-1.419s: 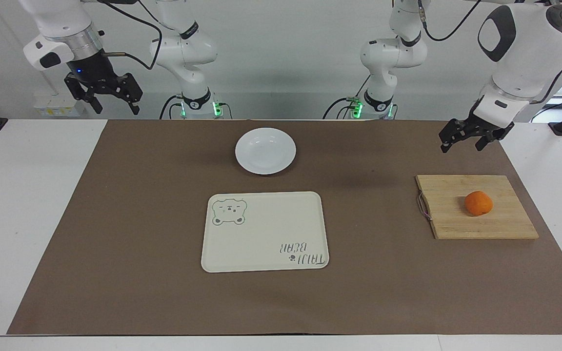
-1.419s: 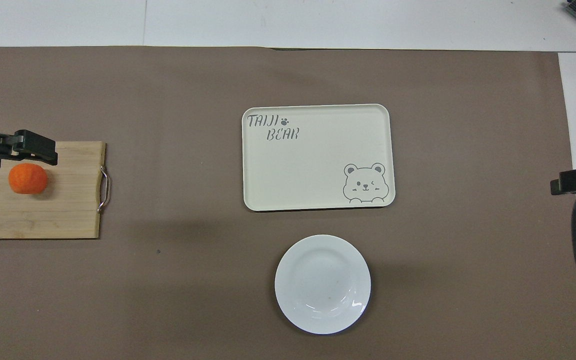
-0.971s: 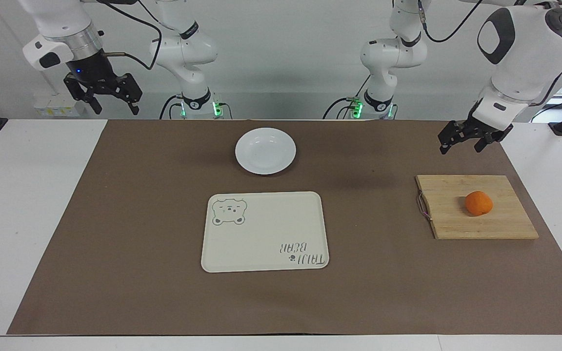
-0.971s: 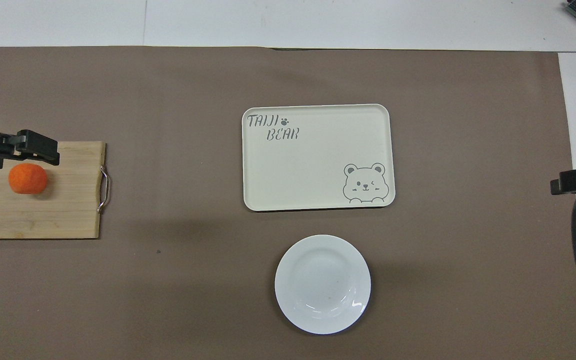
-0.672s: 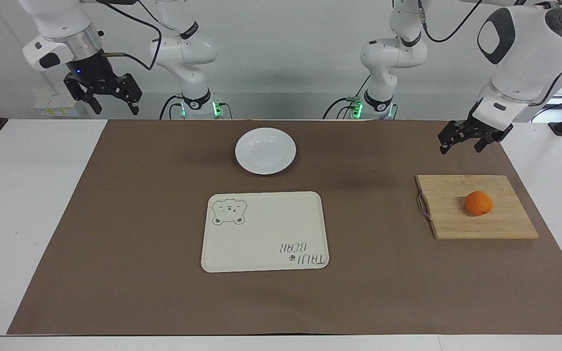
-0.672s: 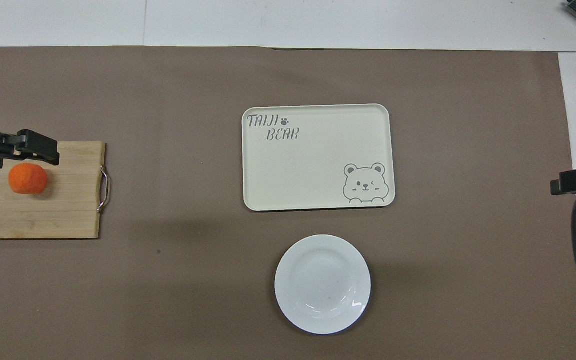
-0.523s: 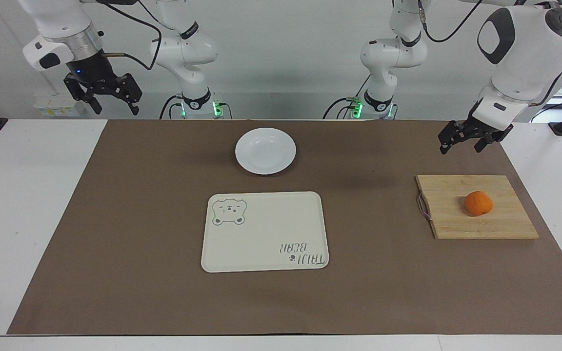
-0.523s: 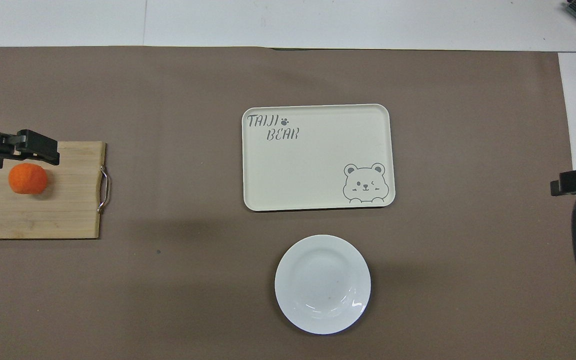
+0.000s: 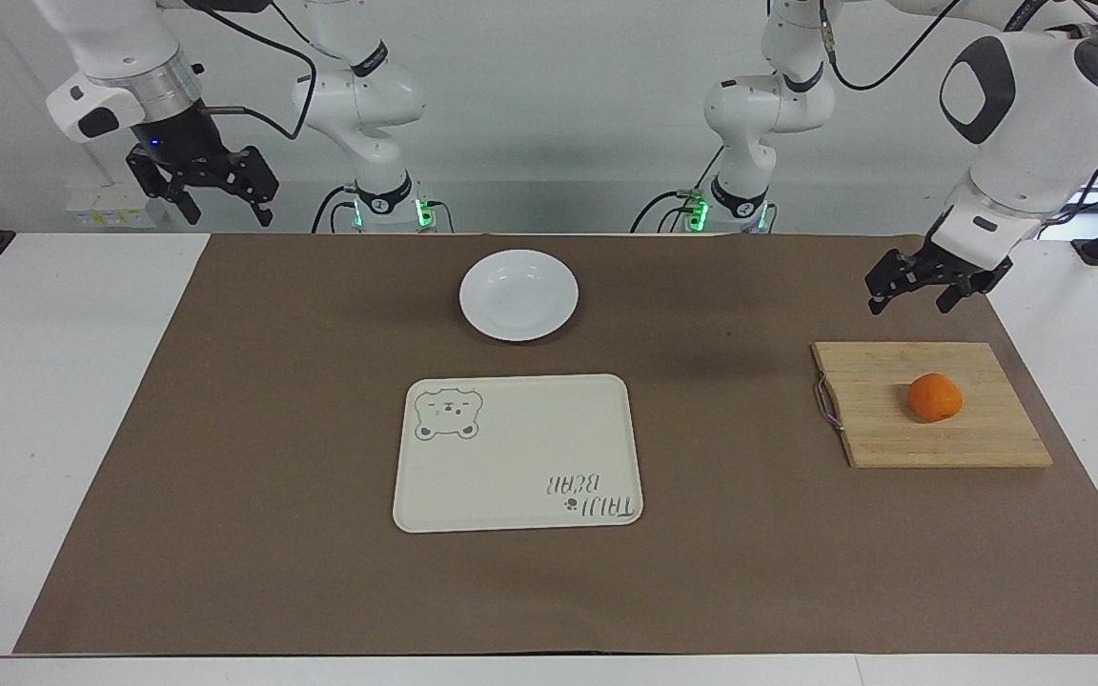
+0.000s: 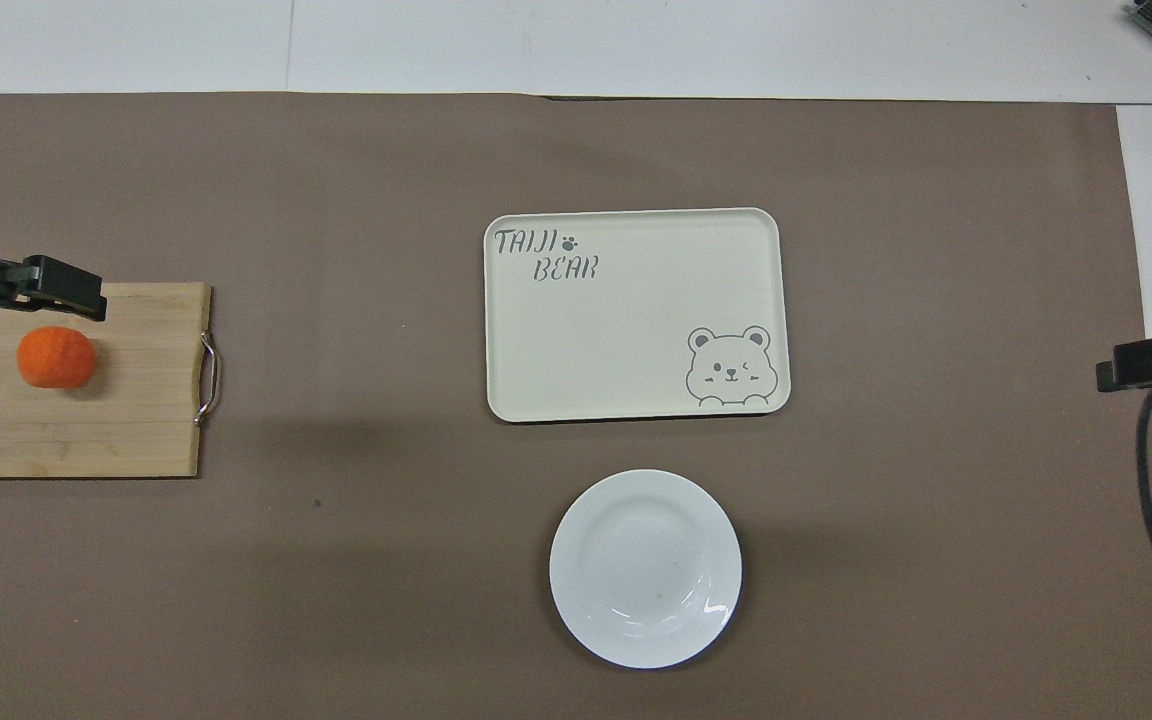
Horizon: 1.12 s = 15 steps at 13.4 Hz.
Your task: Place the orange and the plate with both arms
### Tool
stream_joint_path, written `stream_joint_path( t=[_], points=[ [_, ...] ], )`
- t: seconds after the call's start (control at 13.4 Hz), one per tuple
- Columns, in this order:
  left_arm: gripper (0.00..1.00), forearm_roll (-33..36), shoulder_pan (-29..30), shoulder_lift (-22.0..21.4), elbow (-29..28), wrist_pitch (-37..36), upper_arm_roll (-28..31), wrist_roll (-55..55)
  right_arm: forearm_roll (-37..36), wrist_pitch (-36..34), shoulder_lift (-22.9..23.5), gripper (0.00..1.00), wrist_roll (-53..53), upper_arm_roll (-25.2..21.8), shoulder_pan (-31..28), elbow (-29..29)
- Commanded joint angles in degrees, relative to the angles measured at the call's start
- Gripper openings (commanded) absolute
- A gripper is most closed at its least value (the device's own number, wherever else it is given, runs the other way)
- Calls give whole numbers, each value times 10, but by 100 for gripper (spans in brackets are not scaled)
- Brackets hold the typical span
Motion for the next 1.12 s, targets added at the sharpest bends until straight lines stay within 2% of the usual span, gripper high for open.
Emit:
stream_joint_path(
  t=[0.0,0.67,1.05],
  points=[
    [100,-6,20,-2,-24,36,-1,39,-5,2,-3,100,9,4,1,-6],
    [100,-7,88,63,-38,106,-1,176,-5,7,-2,100,9,4,-2,-7],
    [100,-7,120,101,-52,157,-1,178,-5,10,-3,100,9,4,0,-10]
  ],
)
